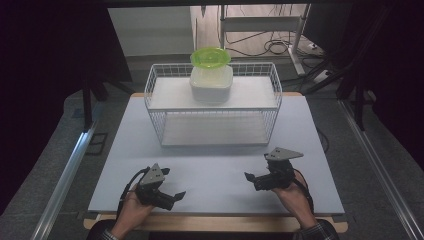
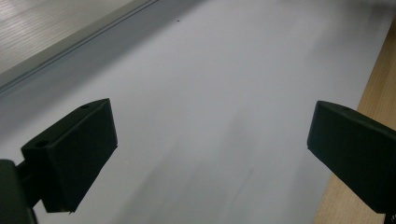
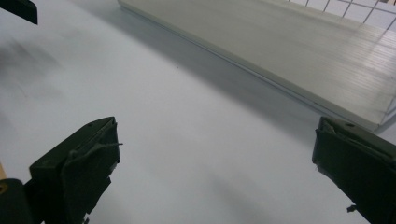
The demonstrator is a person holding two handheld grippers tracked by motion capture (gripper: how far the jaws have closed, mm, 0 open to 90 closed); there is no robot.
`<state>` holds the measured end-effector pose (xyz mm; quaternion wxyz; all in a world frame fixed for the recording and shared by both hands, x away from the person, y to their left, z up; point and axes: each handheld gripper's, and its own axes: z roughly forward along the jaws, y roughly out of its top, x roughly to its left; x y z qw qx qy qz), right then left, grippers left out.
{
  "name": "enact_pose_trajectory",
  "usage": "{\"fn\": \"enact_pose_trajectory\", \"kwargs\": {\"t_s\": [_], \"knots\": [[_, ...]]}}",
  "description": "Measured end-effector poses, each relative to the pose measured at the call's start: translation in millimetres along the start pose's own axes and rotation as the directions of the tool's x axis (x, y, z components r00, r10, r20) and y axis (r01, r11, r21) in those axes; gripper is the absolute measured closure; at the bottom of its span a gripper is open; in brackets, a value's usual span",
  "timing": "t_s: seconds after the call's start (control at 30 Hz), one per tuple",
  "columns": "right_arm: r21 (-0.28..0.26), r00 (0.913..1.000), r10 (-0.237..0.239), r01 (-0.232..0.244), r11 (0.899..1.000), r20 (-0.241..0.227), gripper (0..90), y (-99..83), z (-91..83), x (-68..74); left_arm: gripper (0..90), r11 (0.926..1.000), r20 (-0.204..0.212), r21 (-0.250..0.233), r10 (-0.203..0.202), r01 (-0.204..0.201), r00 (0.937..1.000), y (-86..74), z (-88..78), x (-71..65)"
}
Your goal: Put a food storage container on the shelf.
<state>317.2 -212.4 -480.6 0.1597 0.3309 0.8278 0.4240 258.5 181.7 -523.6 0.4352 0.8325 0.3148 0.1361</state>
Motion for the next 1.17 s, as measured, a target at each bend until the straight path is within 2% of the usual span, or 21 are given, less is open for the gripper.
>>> {"fn": "enact_pose_trajectory", "kwargs": {"t_s": [0.37,0.7,0.97,1.17], "knots": [[0.035,0.9997,-0.004,0.003,0.999,0.024,1.0,-14.2,1.3,-3.0,1.4,0.9999,-0.007,0.012,0.004,-0.004,1.0000,-0.8,1.6,0.0],[0.091,1.0000,-0.006,0.006,0.996,0.003,0.9,-24.8,9.0,-1.3,1.2,0.9992,-0.008,0.039,0.002,-0.002,1.0000,-2.4,4.3,1.2],[0.159,0.9996,-0.025,0.026,0.987,-0.011,1.0,-31.5,19.4,2.9,1.0,0.9971,-0.007,0.075,-0.009,0.010,0.9999,-5.0,8.5,2.4],[0.171,0.9996,-0.027,0.028,0.985,-0.011,1.1,-32.7,21.2,2.5,1.0,0.9963,-0.007,0.084,-0.016,0.017,0.9998,-5.2,10.1,3.6]]}}
